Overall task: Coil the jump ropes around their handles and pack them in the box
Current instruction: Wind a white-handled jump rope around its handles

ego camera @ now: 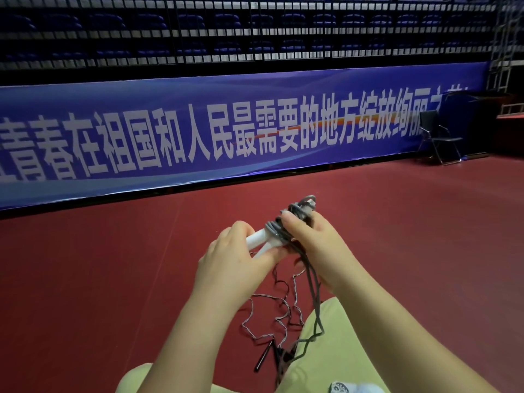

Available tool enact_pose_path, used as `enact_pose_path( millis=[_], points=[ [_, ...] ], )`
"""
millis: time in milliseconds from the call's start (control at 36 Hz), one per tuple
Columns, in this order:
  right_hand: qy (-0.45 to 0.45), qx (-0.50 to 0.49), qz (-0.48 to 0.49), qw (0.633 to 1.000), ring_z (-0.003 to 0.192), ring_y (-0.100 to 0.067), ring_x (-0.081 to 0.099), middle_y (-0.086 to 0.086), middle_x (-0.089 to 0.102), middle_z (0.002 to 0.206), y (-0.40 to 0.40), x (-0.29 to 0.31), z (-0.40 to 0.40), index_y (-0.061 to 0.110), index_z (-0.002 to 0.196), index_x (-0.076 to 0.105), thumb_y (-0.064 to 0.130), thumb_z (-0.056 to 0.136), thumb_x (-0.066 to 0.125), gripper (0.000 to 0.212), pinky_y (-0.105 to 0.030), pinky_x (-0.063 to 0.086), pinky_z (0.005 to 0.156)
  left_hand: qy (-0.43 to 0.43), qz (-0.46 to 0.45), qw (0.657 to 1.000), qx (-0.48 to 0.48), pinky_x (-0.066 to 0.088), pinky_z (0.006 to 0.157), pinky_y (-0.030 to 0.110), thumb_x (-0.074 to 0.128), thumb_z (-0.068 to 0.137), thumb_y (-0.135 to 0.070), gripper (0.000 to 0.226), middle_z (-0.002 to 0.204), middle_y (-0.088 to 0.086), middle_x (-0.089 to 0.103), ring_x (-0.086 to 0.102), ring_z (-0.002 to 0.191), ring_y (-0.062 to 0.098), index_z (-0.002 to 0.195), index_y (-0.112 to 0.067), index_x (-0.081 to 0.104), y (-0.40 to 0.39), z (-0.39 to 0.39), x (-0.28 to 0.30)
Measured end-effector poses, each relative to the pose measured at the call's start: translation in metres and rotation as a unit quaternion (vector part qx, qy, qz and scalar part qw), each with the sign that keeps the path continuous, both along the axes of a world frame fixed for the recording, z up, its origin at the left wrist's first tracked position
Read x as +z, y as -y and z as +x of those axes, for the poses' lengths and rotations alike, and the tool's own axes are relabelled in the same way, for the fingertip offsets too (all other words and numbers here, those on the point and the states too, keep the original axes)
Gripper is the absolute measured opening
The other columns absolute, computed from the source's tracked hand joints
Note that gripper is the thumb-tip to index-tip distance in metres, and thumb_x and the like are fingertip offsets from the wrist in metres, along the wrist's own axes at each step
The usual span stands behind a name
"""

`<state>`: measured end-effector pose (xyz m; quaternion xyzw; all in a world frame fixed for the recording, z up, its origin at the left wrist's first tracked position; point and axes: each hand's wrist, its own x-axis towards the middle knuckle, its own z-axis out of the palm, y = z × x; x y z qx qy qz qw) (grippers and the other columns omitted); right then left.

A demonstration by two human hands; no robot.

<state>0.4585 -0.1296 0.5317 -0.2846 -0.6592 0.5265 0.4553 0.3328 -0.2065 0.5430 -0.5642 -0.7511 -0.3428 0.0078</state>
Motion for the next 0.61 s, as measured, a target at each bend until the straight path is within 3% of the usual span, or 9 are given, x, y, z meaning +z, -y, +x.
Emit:
enact_pose_path(
  millis=[139,194,250,306,361,444,500,611],
  points=[
    [-0.025,0.003,0.049,0.998,0.061,-0.005,0.053,0.006,0.059,0.078,0.005,-0.002,0.003,0.023,0.1,0.06,0.045,0.079,0.057,0.031,-0.021,0.04,0.05,0.038,-0.039,0.998,-0.017,0.034,0.053,0.029,0.062,0.073,-0.066,0.044,0.078,-0.006,0.058,0.051,0.065,0.013,0.083,-0.028,0.043,0.004,0.0,0.003],
    [-0.049,0.02,0.048,0.997,0.061,-0.003,0.054,0.01,0.06,0.075,0.004,-0.003,0.004,0.021,0.101,0.06,0.038,0.079,0.058,0.028,-0.018,0.041,0.051,0.078,-0.07,0.993,-0.056,0.039,0.055,0.028,0.059,0.074,-0.067,0.045,0.075,-0.009,0.058,0.051,0.062,0.012,0.087,-0.025,0.052,0.004,-0.004,0.003],
    [-0.1,0.037,0.022,0.994,0.065,-0.007,0.056,0.005,0.061,0.078,0.003,-0.002,0.005,0.017,0.101,0.06,0.03,0.077,0.057,0.028,-0.02,0.042,0.054,0.165,-0.101,0.972,-0.134,0.051,0.066,0.034,0.055,0.07,-0.073,0.059,0.075,-0.006,0.059,0.053,0.065,0.013,0.092,-0.018,0.061,0.004,-0.008,0.005],
    [-0.179,0.059,-0.036,0.981,0.072,-0.018,0.056,-0.004,0.06,0.081,0.002,0.001,0.006,0.013,0.095,0.061,0.022,0.07,0.054,0.028,-0.027,0.043,0.061,0.306,-0.15,0.914,-0.219,0.055,0.082,0.046,0.055,0.074,-0.076,0.072,0.085,0.005,0.067,0.063,0.076,0.021,0.102,-0.011,0.067,0.007,-0.01,0.007],
    [-0.24,0.088,-0.079,0.964,0.078,-0.027,0.056,-0.012,0.058,0.084,0.003,0.005,0.009,0.009,0.092,0.059,0.018,0.066,0.049,0.029,-0.034,0.046,0.067,0.429,-0.195,0.831,-0.295,0.055,0.078,0.042,0.046,0.076,-0.075,0.077,0.093,0.015,0.071,0.068,0.081,0.03,0.108,-0.008,0.066,0.01,-0.012,0.006],
    [-0.279,0.124,-0.087,0.948,0.071,-0.027,0.065,-0.015,0.065,0.076,0.005,0.01,0.016,0.003,0.099,0.056,0.019,0.067,0.047,0.037,-0.033,0.055,0.064,0.519,-0.207,0.736,-0.381,0.051,0.074,0.041,0.037,0.07,-0.076,0.086,0.094,0.019,0.069,0.068,0.079,0.033,0.11,-0.005,0.066,0.011,-0.009,0.0],
    [-0.283,0.133,-0.073,0.947,0.069,-0.025,0.067,-0.014,0.067,0.073,0.007,0.013,0.019,0.002,0.102,0.054,0.018,0.068,0.047,0.039,-0.029,0.055,0.059,0.543,-0.198,0.708,-0.406,0.048,0.071,0.04,0.036,0.07,-0.075,0.086,0.092,0.019,0.067,0.068,0.075,0.032,0.109,-0.006,0.067,0.01,-0.005,-0.004],
    [-0.264,0.123,-0.058,0.955,0.072,-0.025,0.065,-0.016,0.064,0.082,0.005,0.012,0.018,0.008,0.098,0.056,0.02,0.069,0.048,0.032,-0.026,0.052,0.055,0.572,-0.189,0.692,-0.398,0.046,0.061,0.033,0.042,0.069,-0.073,0.081,0.072,0.011,0.059,0.058,0.056,0.023,0.107,-0.004,0.063,0.009,0.002,-0.003]
  ],
)
